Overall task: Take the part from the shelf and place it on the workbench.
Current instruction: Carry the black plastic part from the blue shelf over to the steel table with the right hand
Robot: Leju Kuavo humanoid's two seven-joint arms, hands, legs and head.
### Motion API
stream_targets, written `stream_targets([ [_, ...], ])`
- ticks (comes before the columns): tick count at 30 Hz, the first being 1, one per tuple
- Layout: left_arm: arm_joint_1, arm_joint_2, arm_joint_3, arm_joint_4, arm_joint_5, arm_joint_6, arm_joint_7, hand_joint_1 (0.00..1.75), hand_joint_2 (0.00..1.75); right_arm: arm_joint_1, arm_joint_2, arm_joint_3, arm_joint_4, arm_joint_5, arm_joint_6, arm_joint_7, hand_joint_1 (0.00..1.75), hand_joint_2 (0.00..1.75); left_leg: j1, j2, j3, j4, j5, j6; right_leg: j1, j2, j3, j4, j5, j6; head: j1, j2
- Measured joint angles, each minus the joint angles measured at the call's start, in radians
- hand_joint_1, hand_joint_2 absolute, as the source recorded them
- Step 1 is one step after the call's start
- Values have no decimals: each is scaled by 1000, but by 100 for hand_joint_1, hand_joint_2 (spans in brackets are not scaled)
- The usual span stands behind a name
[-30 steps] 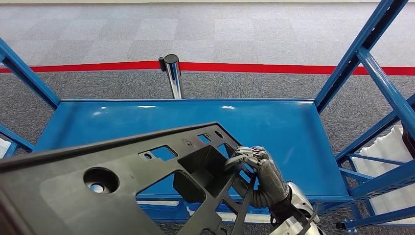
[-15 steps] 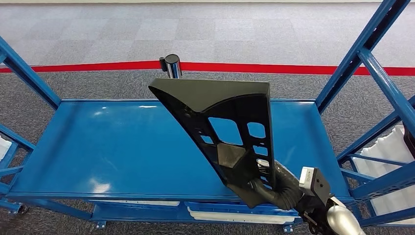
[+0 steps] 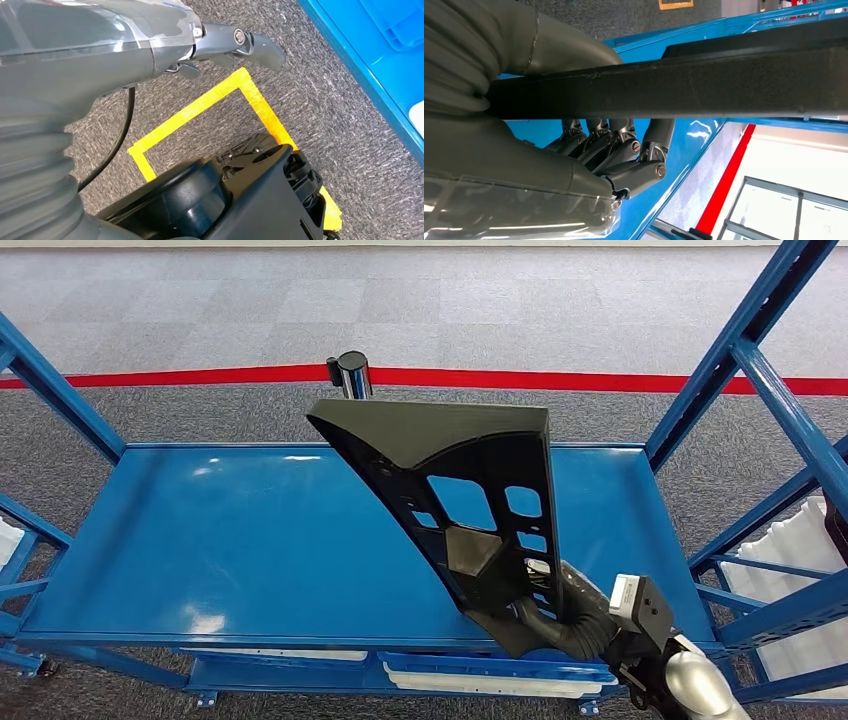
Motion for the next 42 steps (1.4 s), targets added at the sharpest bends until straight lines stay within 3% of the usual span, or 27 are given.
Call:
stream_targets([
  [9,0,0,0,0,-18,-3,6,0,175,-5,82,10,0,5,14,-40,175,175,0,0,-1,0,0,0,0,0,-1,0,0,0,0,0],
  [17,0,0,0,0,-22,-4,8,0,175,-64,150,17,-10,-32,25,-27,175,175,0,0,-1,0,0,0,0,0,-1,0,0,0,0,0],
  [42,-3,0,1,0,-32,50,-1,0,175,-106,174,28,-37,-33,10,-19,175,175,0,0,-1,0,0,0,0,0,-1,0,0,0,0,0],
])
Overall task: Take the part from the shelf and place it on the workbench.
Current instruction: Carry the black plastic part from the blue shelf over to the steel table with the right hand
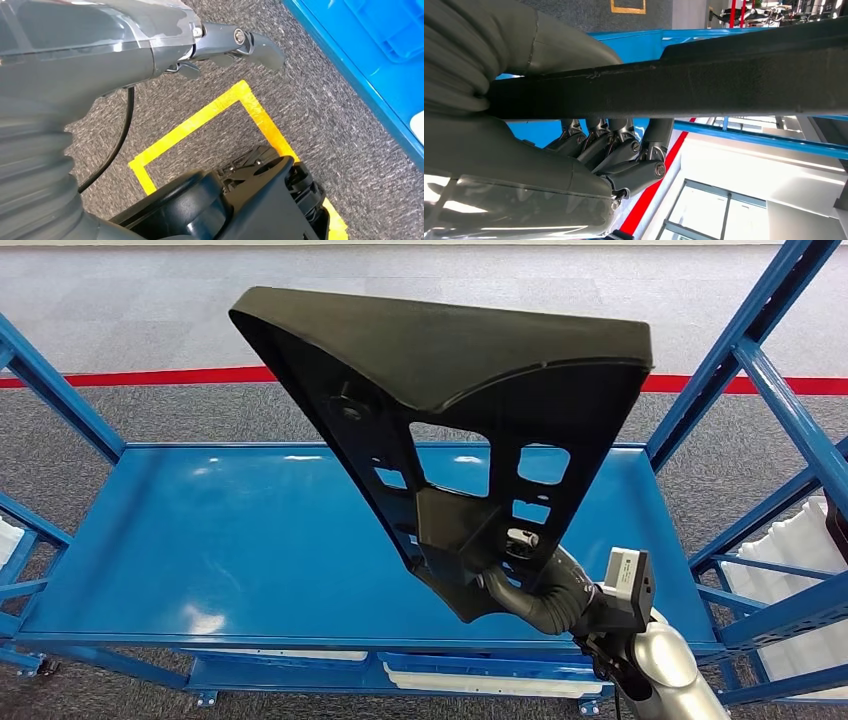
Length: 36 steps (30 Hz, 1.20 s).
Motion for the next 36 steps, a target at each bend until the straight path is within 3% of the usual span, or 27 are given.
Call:
stream_targets([
  [24,-3,0,28,0,31,-4,-37,0,175,31,0,-4,-45,68,-41,-41,175,175,0,0,0,0,0,0,0,0,0,0,0,0,0,0],
  [30,-5,-1,36,0,32,-5,-36,0,175,39,0,-18,-56,77,-48,-57,175,175,-2,2,4,-9,6,17,0,0,1,-6,2,11,-6,0],
  [32,-8,-2,40,0,31,-5,-36,0,175,42,0,-28,-60,79,-50,-63,175,175,8,5,14,-29,16,24,4,0,-21,41,-29,15,-4,0],
  [34,-9,-2,42,0,30,-5,-35,0,175,48,0,-36,-61,79,-53,-66,175,175,15,8,16,-34,19,26,0,0,-79,159,-85,20,4,0],
  [36,-9,-2,43,0,27,-5,-34,0,175,59,0,-42,-61,80,-54,-66,175,175,22,8,16,-32,17,23,-9,0,-130,249,-105,29,10,0],
])
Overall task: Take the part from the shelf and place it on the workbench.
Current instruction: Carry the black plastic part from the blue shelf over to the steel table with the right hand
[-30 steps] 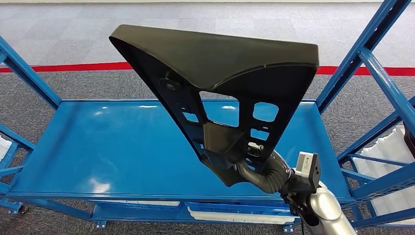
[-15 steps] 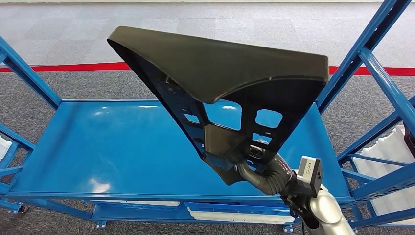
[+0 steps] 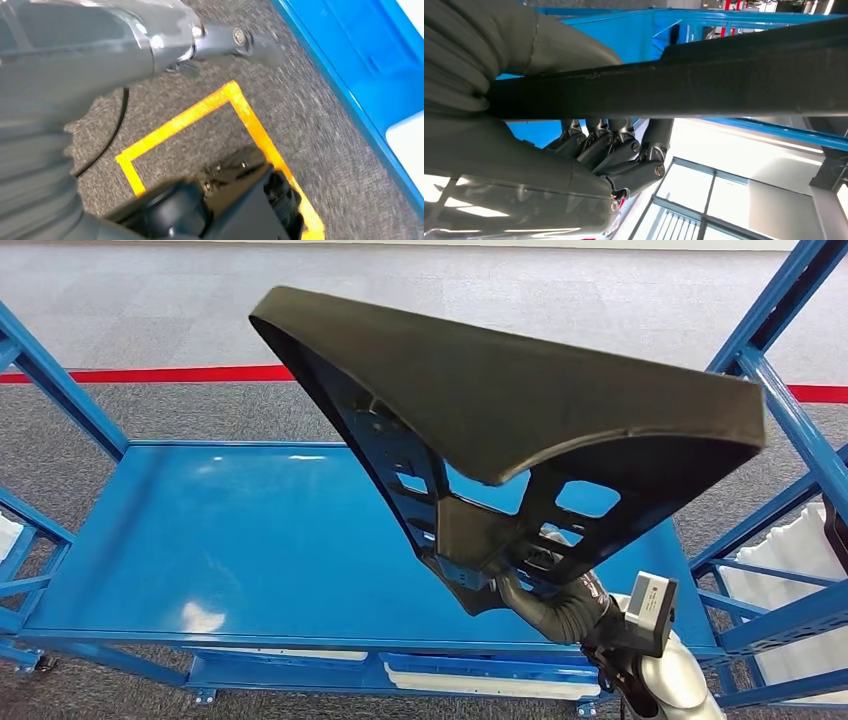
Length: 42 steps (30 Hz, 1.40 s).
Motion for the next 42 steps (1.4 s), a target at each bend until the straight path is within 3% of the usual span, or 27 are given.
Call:
stream_targets([
  [1,0,0,0,0,-1,0,0,0,175,4,0,-3,0,0,0,0,175,175,5,-1,1,2,-3,-4,-5,0,-3,-4,18,7,2,0],
  [3,0,0,0,0,-3,1,1,0,175,7,0,-10,0,1,2,0,175,175,17,-3,1,13,-13,-21,-20,-2,39,-109,90,23,6,0],
  [4,0,1,1,0,-4,1,1,0,175,6,0,-13,0,1,4,-1,175,175,19,-4,-2,25,-21,-33,-24,-2,65,-168,115,32,12,0],
  [5,-1,2,1,0,-5,2,1,0,175,7,1,-14,0,1,5,-2,175,175,19,-5,-7,35,-28,-43,-28,-3,81,-206,126,33,16,0],
  [7,-2,4,1,0,-6,3,1,0,175,11,4,-17,0,1,8,-3,175,175,16,-6,-15,47,-33,-57,-28,-1,85,-220,115,25,16,0],
  [10,-2,4,1,0,-6,4,1,0,175,11,7,-20,0,1,10,-4,175,175,20,-4,-19,61,-46,-63,-28,-1,84,-215,111,2,2,0],
  [12,-4,4,1,0,-6,4,1,0,175,8,10,-20,0,1,10,-5,175,175,18,-2,-58,152,-96,-63,-28,-3,87,-216,109,-8,-12,0],
  [14,-4,4,1,0,-6,5,1,0,175,7,13,-20,0,1,10,-5,175,175,13,-2,-125,291,-152,-62,-25,-5,88,-216,107,-14,-26,0],
  [15,-4,4,1,0,-6,5,1,0,175,7,13,-19,0,1,11,-4,175,175,12,-2,-148,334,-160,-60,-23,-5,89,-216,107,-15,-31,0],
  [16,-4,4,1,0,-6,5,2,0,175,8,14,-19,0,1,11,-4,175,175,11,-2,-153,338,-147,-58,-22,-5,90,-216,107,-15,-35,0],
  [17,-4,4,1,0,-6,5,2,0,175,7,14,-19,0,1,12,-4,175,175,10,-2,-139,302,-117,-56,-21,-4,92,-216,106,-15,-38,0],
  [19,-4,4,1,0,-7,6,2,0,175,7,16,-19,0,1,13,-4,175,175,8,-2,-84,169,-46,-52,-20,-3,97,-216,105,-13,-46,0],
  [21,-5,4,1,0,-8,7,2,0,175,6,17,-19,0,1,13,-5,175,175,5,-4,-52,86,-19,-51,-16,-2,95,-215,107,-6,-49,0],
  [24,-3,4,2,0,-10,7,2,0,175,5,18,-20,0,0,13,-4,175,175,2,-7,-56,73,-16,-39,-15,-2,93,-221,114,12,-39,0],
  [26,-3,4,3,0,-10,9,3,0,175,4,19,-21,0,0,13,-4,175,175,4,-5,-58,67,-7,-24,-14,-3,81,-193,84,18,-28,0],
  [29,-4,3,5,0,-11,10,3,0,175,5,19,-21,0,-1,13,-4,175,175,1,-1,-68,65,2,-9,-9,-2,15,-25,-17,18,-7,0],
  [30,-4,3,6,0,-12,10,3,0,175,5,19,-21,1,-1,13,-4,175,175,-1,-1,-71,65,4,-7,-9,-2,0,22,-33,18,-2,0],
  [31,-3,3,8,0,-12,10,3,0,175,6,19,-21,1,-1,13,-4,175,175,-2,-1,-74,65,6,-6,-8,-2,1,36,-29,17,2,0],
  [32,-3,3,9,0,-12,10,3,0,175,5,19,-21,2,-1,13,-4,175,175,-2,-1,-75,65,8,-6,-9,-2,21,11,-8,17,5,0],
  [34,-3,3,10,0,-12,10,3,0,175,3,19,-21,3,-1,13,-4,175,175,-2,-1,-77,66,10,-10,-8,-2,99,-117,48,14,10,0],
  [36,-4,3,12,0,-12,10,3,0,175,0,21,-21,3,-2,13,-4,175,175,-5,-2,-81,69,15,-18,-4,-1,155,-214,70,8,14,0],
  [38,-5,3,13,0,-12,10,3,0,175,-1,22,-21,3,-2,13,-4,175,175,-8,-3,-86,69,23,-30,0,0,160,-232,69,0,12,0],
  [40,-4,3,16,0,-12,11,3,0,175,-2,24,-21,3,-2,13,-4,175,175,-6,-4,-90,76,15,-40,-7,-1,153,-237,76,-14,9,0],
  [42,-4,3,17,0,-12,11,3,0,175,-5,26,-20,3,-3,13,-4,175,175,-3,-4,-112,141,-38,-46,-12,-4,145,-241,85,-29,0,0],
])
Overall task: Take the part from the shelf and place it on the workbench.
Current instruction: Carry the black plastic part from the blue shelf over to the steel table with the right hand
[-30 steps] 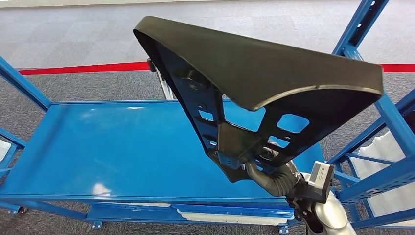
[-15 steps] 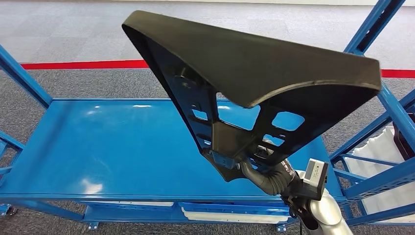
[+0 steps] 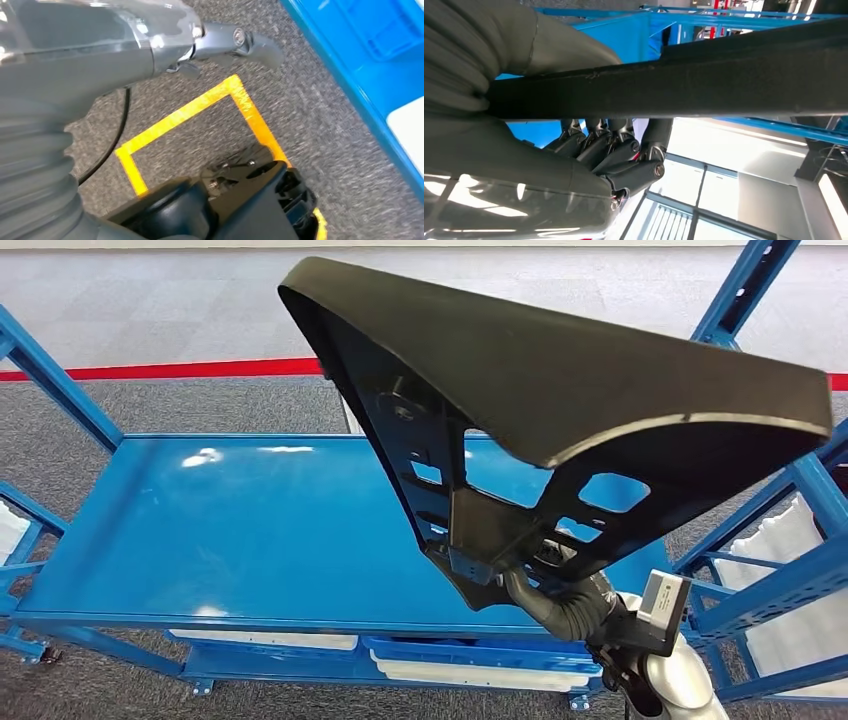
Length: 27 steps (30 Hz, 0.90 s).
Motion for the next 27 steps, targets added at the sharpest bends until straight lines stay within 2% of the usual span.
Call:
stream_targets([
  [2,0,0,1,0,0,0,0,0,175,-1,2,0,1,0,0,1,175,175,1,0,-42,127,-74,-5,1,-3,-9,0,7,-6,-13,0],
  [3,0,0,1,0,-1,0,0,0,175,-1,2,1,2,-1,0,1,175,175,3,0,-55,177,-95,-7,1,-4,-14,1,10,-6,-17,0],
  [4,0,0,1,0,-1,0,0,0,175,-1,3,1,4,-1,0,2,175,175,5,0,-54,196,-98,-9,0,-5,-18,1,14,-4,-21,0],
  [5,0,0,1,0,-1,0,1,0,175,-1,4,1,5,-1,0,2,175,175,8,0,-33,175,-82,-10,-1,-5,-21,1,17,-2,-25,0],
  [7,0,0,2,0,-1,0,1,0,175,-3,6,1,8,-1,0,3,175,175,15,1,48,45,-28,-14,-4,-5,-23,3,21,5,-34,0],
  [8,-1,0,2,0,-1,0,1,0,175,-5,6,1,8,-2,0,3,175,175,15,0,85,-21,-10,-15,-4,-5,-25,4,23,10,-39,0],
  [9,-2,0,2,0,-2,0,1,0,175,-7,7,1,8,-2,0,3,175,175,14,-2,107,-65,-1,-16,-3,-5,-28,6,27,16,-42,0],
  [11,-2,0,2,0,-3,0,1,0,175,-10,9,0,8,-3,0,4,175,175,8,-4,111,-85,0,-13,-1,-5,-32,5,36,31,-41,0],
  [12,-2,0,2,0,-4,0,1,0,175,-11,10,0,8,-4,0,4,175,175,9,-4,106,-85,4,-6,-1,-5,-34,4,38,38,-36,0],
  [13,-3,0,2,0,-5,0,2,0,175,-11,10,0,9,-5,0,5,175,175,9,-3,100,-85,9,3,-1,-5,-38,8,31,43,-31,0],
  [14,-4,0,2,0,-6,0,2,0,175,-12,10,0,9,-5,0,5,175,175,10,-2,93,-86,15,13,-2,-4,-47,25,12,46,-26,0],
  [15,-5,0,2,0,-7,0,2,0,175,-12,10,0,10,-6,0,5,175,175,10,0,85,-88,22,24,-1,-4,-63,61,-21,47,-19,0],
  [17,-5,0,3,0,-9,1,3,0,175,-13,11,0,11,-7,-2,5,175,175,6,3,66,-87,35,37,2,-4,-107,184,-100,46,-6,0],
  [18,-4,0,3,0,-9,1,4,0,175,-12,11,0,12,-8,-3,5,175,175,4,4,57,-86,41,40,3,-4,-124,240,-124,46,0,0],
  [19,-4,0,3,0,-10,2,4,0,175,-11,11,0,14,-9,-4,5,175,175,2,4,48,-85,47,41,3,-3,-126,270,-131,46,3,0],
  [20,-4,0,3,0,-10,2,4,0,175,-10,11,0,15,-9,-4,5,175,175,1,4,40,-84,52,40,4,-3,-111,263,-118,45,5,0],
  [21,-4,0,4,0,-10,3,4,0,175,-9,11,-1,16,-10,-4,5,175,175,1,4,33,-82,57,39,4,-3,-77,218,-92,44,7,0],
  [22,-4,0,5,0,-10,3,4,0,175,-9,11,-1,17,-10,-5,4,175,175,1,4,27,-79,60,36,4,-4,-32,149,-65,42,10,0],
  [24,-4,0,7,0,-11,3,4,0,175,-9,12,-3,17,-11,-6,0,175,175,-2,4,17,-74,68,27,8,-3,42,29,-38,37,14,0],
  [25,-4,0,8,0,-11,3,4,0,175,-8,13,-5,17,-12,-7,-2,175,175,-3,4,13,-73,74,21,10,-2,56,0,-37,34,15,0],
  [27,-3,0,9,0,-12,4,4,0,175,-4,14,-11,17,-12,-11,-5,175,175,-4,3,9,-75,87,8,12,-2,50,-8,-34,26,13,0],
])
